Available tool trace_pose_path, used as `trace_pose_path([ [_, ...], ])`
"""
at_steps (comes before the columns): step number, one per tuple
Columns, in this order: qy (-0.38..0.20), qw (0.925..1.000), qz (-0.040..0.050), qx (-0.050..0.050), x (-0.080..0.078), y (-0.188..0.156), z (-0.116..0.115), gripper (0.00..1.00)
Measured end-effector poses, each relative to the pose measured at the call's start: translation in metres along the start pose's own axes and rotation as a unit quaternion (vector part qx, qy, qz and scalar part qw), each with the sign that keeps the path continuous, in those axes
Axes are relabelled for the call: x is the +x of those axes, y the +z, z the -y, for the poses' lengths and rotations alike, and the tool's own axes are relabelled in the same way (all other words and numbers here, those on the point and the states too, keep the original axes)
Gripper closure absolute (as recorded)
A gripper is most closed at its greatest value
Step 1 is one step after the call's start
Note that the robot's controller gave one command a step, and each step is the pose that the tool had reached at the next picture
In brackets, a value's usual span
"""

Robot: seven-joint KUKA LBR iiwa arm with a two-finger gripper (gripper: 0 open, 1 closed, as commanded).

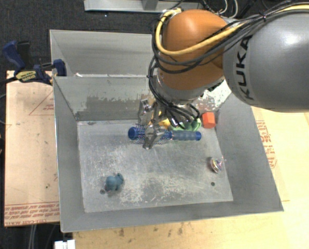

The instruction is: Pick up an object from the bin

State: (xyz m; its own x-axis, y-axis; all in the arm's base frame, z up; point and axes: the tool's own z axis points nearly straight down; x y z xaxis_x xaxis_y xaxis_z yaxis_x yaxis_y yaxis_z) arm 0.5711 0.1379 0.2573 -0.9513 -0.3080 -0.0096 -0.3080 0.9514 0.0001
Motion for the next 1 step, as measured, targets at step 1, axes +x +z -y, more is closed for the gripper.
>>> trace_pose_path([
  [1, -0.011, 0.9999, -0.0022, -0.002, -0.0486, 0.0019, -0.0465, 1.0],
])
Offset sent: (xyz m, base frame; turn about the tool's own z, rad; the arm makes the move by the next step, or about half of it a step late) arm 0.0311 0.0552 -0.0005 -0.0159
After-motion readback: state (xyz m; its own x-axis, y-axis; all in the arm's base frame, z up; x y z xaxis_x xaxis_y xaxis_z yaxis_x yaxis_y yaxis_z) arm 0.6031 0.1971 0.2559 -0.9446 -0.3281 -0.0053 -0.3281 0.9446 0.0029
